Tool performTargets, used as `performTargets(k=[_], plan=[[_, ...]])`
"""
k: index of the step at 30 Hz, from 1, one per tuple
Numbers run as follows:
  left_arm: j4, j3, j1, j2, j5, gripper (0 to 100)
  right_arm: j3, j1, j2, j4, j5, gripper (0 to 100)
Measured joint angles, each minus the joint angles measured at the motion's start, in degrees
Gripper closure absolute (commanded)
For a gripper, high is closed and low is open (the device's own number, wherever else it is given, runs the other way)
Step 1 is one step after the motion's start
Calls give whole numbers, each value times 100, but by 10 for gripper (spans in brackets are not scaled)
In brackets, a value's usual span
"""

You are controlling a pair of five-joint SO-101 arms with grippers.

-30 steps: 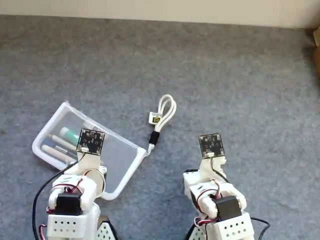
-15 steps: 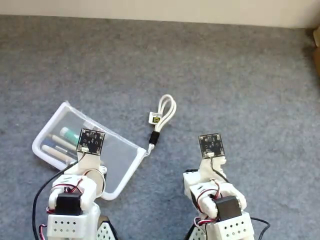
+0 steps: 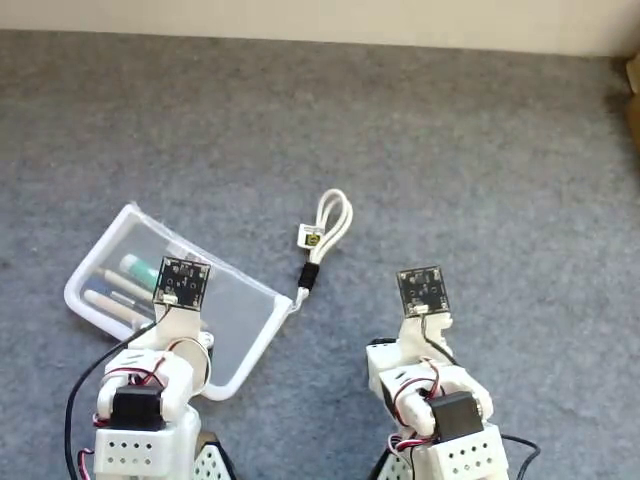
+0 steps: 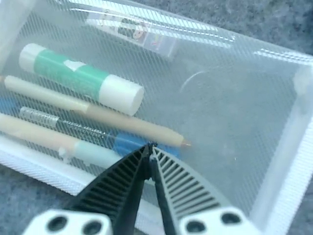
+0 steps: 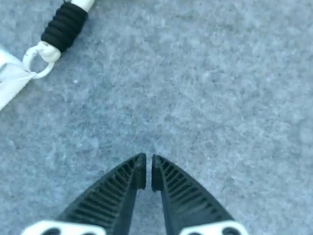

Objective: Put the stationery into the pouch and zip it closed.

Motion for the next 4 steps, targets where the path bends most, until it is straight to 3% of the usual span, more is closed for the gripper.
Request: performTargets(k=[4], plan=[[0, 0, 0, 0, 0, 993, 0, 0, 0, 0, 0, 977]])
